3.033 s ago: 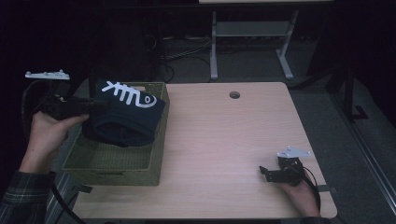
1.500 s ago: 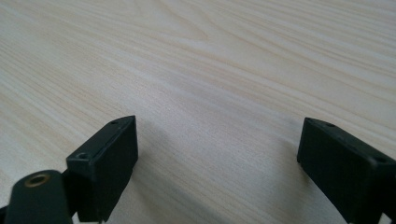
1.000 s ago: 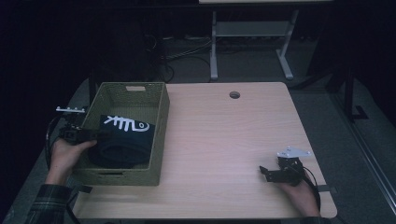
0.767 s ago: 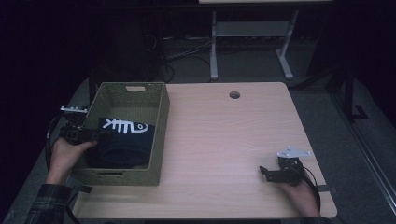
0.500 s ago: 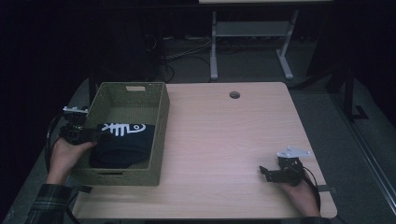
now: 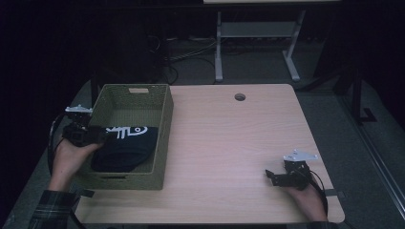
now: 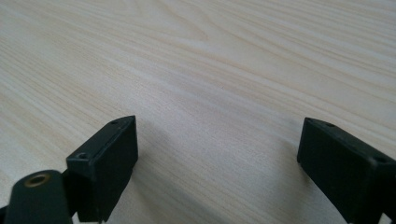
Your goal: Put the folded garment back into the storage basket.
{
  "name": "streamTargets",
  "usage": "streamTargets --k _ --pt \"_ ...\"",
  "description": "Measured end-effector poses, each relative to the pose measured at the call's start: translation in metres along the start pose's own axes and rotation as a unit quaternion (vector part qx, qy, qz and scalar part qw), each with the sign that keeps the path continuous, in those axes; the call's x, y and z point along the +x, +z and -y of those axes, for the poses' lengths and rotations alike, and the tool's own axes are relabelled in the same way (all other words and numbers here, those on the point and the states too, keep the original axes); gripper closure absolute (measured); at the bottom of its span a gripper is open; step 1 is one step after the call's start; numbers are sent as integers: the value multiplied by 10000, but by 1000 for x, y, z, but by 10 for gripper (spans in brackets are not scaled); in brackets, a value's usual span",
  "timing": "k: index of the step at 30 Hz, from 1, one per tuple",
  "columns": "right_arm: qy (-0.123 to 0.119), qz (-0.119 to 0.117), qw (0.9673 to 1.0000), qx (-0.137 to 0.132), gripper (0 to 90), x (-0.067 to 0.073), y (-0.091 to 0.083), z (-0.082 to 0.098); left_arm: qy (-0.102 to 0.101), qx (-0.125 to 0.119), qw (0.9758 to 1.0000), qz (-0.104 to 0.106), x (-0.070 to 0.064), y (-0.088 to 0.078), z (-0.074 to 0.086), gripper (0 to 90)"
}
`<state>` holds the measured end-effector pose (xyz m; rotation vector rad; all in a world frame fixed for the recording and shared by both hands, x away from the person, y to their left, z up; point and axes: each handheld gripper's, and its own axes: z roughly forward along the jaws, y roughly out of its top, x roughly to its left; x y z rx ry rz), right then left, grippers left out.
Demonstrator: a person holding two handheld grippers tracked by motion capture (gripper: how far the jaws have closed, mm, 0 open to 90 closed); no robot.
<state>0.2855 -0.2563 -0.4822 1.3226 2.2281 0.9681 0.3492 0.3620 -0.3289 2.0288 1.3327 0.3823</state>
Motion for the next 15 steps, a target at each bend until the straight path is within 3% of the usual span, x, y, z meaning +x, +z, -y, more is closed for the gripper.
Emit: streamTargets --k 9,15 --pt "0 -8 10000 -4 120 0 0 0 176 -423 9976 514 -38 7 -13 170" --pt "1 1 10000 -2 120 0 0 0 345 -637 9949 706 -66 15 -20 153"
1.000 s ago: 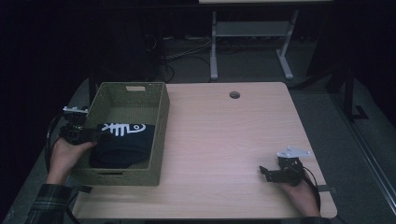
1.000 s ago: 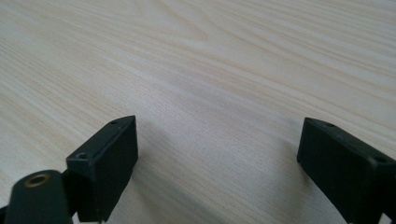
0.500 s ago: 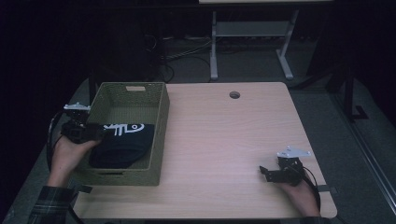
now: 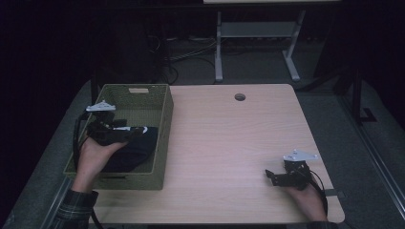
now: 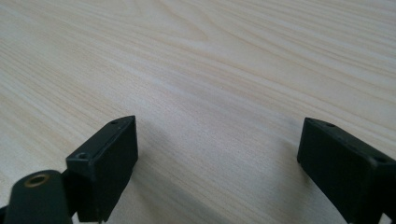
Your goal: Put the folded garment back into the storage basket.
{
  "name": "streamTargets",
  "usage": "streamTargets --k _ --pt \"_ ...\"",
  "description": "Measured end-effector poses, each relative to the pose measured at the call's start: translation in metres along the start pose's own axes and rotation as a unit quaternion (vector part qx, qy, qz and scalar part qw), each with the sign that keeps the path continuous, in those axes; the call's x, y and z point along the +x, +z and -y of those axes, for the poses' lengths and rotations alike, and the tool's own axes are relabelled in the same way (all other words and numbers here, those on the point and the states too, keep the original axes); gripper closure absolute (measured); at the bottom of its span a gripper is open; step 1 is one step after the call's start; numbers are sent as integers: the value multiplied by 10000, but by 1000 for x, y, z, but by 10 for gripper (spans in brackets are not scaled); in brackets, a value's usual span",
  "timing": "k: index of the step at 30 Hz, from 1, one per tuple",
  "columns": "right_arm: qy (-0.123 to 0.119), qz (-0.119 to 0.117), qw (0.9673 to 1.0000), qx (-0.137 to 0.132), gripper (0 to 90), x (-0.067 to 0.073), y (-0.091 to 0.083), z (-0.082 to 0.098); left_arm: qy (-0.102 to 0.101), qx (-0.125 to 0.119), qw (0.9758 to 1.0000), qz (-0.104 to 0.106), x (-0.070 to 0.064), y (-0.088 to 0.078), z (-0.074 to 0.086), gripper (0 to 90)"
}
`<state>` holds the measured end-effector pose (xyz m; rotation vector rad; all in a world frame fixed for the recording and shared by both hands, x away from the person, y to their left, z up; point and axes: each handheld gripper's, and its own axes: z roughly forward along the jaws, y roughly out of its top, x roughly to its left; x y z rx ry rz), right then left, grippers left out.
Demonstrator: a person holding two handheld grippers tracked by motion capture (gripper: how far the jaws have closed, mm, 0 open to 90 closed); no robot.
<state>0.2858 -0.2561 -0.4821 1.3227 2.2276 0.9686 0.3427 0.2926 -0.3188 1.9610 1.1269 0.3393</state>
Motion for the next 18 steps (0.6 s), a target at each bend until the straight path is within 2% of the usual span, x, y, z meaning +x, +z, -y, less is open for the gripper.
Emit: streamTargets --k 8,12,18 --pt "2 -5 10000 -1 120 0 0 0 247 -169 9988 388 -40 21 -7 140" --pt "0 -4 10000 -7 120 0 0 0 355 -158 9976 567 -60 32 -10 134" --pt "-1 -3 10000 -9 120 0 0 0 551 -102 9958 718 -87 50 -13 133"
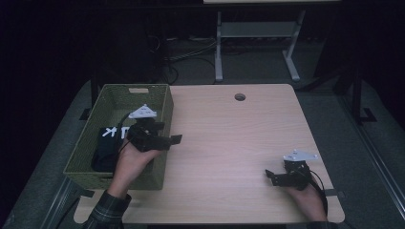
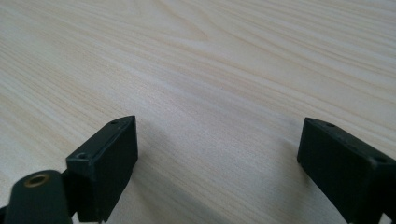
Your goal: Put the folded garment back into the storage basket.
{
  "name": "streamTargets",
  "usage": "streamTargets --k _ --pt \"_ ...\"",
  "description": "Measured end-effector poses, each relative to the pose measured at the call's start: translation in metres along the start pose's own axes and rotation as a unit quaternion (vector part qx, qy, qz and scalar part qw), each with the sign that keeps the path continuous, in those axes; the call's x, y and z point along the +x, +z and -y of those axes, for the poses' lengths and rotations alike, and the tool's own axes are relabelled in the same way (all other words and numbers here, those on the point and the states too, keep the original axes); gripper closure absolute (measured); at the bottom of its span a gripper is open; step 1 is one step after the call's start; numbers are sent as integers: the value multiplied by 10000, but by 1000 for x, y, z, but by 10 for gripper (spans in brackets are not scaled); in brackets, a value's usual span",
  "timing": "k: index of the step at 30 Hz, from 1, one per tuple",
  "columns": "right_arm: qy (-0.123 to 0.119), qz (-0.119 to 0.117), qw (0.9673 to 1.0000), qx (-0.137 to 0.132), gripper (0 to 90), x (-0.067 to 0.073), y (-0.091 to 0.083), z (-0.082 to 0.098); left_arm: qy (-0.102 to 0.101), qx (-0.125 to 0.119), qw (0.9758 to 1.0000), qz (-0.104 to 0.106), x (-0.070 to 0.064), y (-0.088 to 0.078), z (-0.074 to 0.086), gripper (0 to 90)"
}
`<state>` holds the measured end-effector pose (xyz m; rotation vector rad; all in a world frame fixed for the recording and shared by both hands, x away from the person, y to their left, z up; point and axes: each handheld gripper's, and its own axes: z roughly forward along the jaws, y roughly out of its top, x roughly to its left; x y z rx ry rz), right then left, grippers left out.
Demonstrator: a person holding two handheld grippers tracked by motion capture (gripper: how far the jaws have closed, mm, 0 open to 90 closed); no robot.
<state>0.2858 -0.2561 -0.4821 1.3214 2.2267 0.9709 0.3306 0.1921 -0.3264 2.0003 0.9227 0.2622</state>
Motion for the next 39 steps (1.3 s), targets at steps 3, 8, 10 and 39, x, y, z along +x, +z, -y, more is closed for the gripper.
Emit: streamTargets --k 3,8,10,39 --pt "8 0 10000 6 120 0 0 0 136 45 9999 46 -14 14 -1 134" --pt "-2 2 10000 -1 120 0 0 0 263 112 9993 238 -34 36 2 134" --pt "-1 1 10000 0 120 0 0 0 341 142 9989 271 -40 44 4 134" --pt "-17 -13 10000 21 111 0 0 0 630 1032 9926 99 -51 143 78 134"
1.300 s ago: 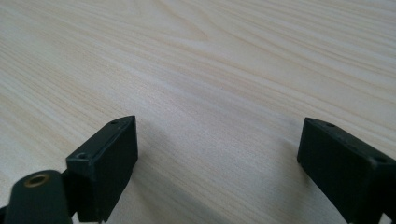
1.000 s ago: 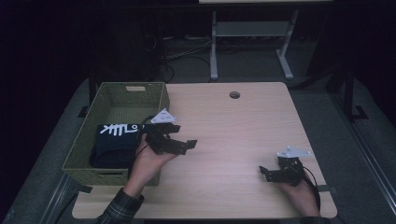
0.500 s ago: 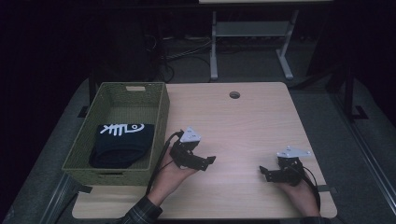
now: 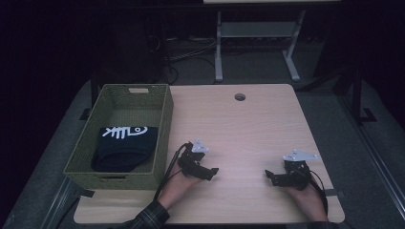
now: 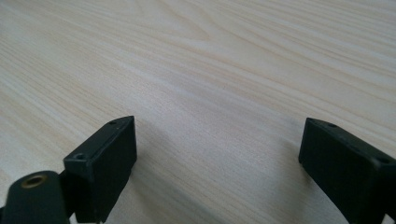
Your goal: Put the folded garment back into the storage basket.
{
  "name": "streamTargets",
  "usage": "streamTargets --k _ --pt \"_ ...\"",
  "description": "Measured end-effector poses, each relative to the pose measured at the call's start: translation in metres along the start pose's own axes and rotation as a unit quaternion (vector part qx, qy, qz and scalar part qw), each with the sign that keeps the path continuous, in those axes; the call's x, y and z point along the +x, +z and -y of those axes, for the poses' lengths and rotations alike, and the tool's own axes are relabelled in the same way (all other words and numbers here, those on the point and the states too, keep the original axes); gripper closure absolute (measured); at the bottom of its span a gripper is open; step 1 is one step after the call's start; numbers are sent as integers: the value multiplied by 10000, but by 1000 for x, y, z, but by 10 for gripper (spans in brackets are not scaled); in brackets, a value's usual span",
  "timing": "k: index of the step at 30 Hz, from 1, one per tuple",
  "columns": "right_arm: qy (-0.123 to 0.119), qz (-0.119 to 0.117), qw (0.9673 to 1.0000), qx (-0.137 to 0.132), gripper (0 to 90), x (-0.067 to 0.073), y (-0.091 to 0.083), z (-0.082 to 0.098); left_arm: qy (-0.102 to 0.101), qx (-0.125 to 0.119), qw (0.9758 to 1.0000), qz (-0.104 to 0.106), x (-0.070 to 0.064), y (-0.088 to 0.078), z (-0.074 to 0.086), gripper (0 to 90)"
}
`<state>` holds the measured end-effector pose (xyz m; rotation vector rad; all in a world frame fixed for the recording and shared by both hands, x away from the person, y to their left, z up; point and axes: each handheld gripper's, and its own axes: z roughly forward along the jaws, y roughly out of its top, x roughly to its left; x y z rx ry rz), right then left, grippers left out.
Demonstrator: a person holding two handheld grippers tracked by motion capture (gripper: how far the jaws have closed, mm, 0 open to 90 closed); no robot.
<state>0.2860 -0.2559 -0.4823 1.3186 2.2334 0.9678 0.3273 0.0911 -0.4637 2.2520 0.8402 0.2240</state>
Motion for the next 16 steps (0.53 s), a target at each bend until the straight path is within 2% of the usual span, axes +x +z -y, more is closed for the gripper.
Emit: streamTargets --k 2,6,8,10,16 --pt "-6 -4 10000 2 109 0 0 0 12 54 10000 -64 1 4 3 134" --pt "-19 -15 10000 9 107 0 0 0 76 -33 9998 -205 2 5 6 132" --pt "-23 -22 10000 9 107 0 0 0 264 -107 9989 -368 2 6 9 132" --pt "-26 -27 10000 9 106 0 0 0 229 -265 9988 -339 3 7 13 128" --pt "-28 -29 10000 12 105 0 0 0 234 -264 9988 -345 2 7 13 128"
